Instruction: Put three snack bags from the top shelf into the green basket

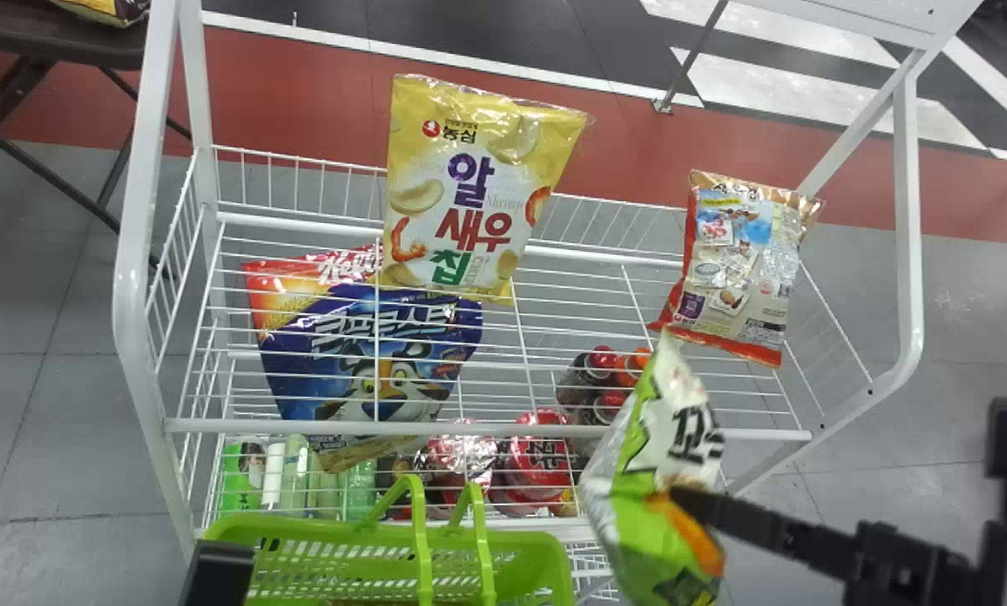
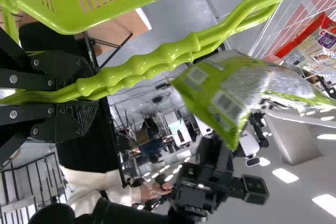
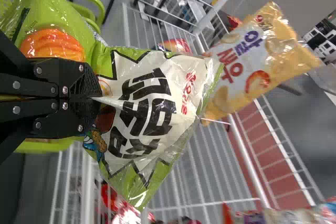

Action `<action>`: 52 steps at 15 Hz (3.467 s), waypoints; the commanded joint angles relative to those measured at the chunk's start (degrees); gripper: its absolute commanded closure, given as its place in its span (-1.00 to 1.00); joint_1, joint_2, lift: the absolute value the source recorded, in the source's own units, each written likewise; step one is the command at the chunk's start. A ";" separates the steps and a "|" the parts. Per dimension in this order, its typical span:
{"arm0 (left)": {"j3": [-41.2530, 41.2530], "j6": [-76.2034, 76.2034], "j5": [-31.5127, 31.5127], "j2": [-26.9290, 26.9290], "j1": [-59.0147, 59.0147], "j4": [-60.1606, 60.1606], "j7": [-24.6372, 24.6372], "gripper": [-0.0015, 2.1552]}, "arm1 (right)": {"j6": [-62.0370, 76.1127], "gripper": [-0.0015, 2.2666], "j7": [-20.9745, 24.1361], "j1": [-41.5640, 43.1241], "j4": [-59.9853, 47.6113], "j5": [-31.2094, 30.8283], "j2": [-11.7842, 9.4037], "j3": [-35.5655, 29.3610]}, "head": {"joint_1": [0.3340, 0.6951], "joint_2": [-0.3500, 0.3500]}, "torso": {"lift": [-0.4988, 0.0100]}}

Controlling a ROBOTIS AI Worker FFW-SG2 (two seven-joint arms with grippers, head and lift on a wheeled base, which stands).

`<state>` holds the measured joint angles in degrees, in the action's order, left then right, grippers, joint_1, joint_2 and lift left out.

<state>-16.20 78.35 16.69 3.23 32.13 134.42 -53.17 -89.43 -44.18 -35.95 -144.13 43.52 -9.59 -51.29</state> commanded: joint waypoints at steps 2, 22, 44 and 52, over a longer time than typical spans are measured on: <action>-0.50 0.19 0.27 -0.15 -0.48 0.05 0.08 0.87 | -0.66 0.93 -0.91 -3.07 3.51 -5.46 0.63 10.15 | 1.00 -1.00 | 0.78; -0.32 1.95 2.03 0.46 -3.21 -0.38 0.17 0.87 | 11.59 -0.99 8.94 0.71 14.84 -27.79 -6.67 42.50 | 1.00 -1.00 | 0.78; -0.06 1.95 2.03 0.64 -2.86 -0.91 -0.09 0.87 | 61.87 -0.90 38.12 17.84 28.38 -26.21 -8.42 25.71 | 1.00 -1.00 | 0.78; -0.67 1.95 1.41 0.55 -2.24 -0.82 0.08 0.87 | 60.81 0.54 34.60 24.61 38.84 -28.31 -12.29 29.23 | 1.00 -1.00 | 0.78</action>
<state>-16.89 80.35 18.13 3.78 29.69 133.49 -53.05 -28.54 -9.29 -11.63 -105.68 15.52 -21.69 -22.59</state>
